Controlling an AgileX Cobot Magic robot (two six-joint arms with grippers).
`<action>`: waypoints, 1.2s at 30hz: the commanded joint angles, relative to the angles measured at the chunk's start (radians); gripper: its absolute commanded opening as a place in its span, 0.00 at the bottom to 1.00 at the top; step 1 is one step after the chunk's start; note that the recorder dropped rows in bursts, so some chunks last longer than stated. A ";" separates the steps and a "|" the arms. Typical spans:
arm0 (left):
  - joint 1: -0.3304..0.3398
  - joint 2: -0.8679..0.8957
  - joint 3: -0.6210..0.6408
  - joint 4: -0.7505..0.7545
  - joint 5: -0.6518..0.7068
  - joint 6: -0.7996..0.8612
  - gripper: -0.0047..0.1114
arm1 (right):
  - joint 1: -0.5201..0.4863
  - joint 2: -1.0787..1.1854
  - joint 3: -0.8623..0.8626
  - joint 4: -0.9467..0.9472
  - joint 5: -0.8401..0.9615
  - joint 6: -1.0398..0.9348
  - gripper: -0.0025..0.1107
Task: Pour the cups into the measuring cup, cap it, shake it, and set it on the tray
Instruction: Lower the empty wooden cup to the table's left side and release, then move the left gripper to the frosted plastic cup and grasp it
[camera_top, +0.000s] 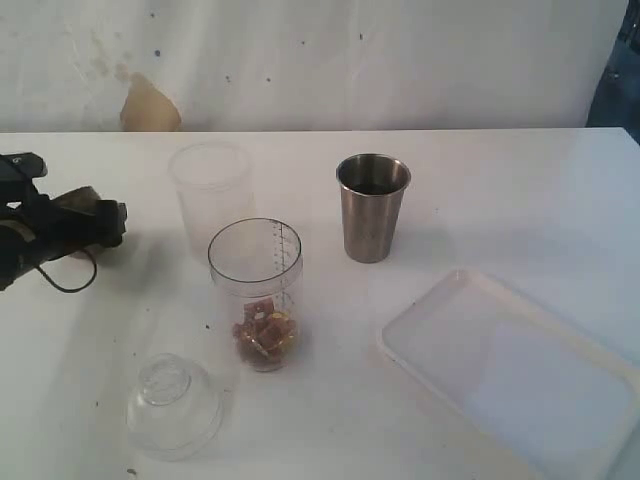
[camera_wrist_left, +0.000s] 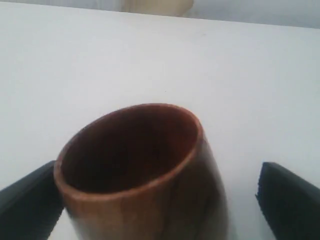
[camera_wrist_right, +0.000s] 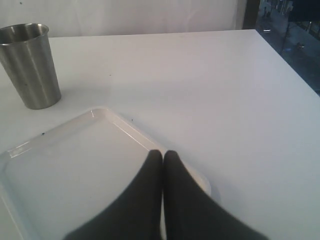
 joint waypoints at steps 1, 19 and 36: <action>0.001 -0.001 0.001 0.007 -0.002 -0.003 0.94 | 0.000 -0.001 0.002 -0.005 -0.004 -0.001 0.02; -0.086 -0.328 -0.212 0.796 0.502 -0.760 0.94 | 0.000 -0.001 0.002 -0.005 -0.004 -0.001 0.02; -0.280 -0.314 -0.490 0.524 1.031 -0.601 0.49 | 0.000 -0.001 0.002 -0.005 -0.004 -0.001 0.02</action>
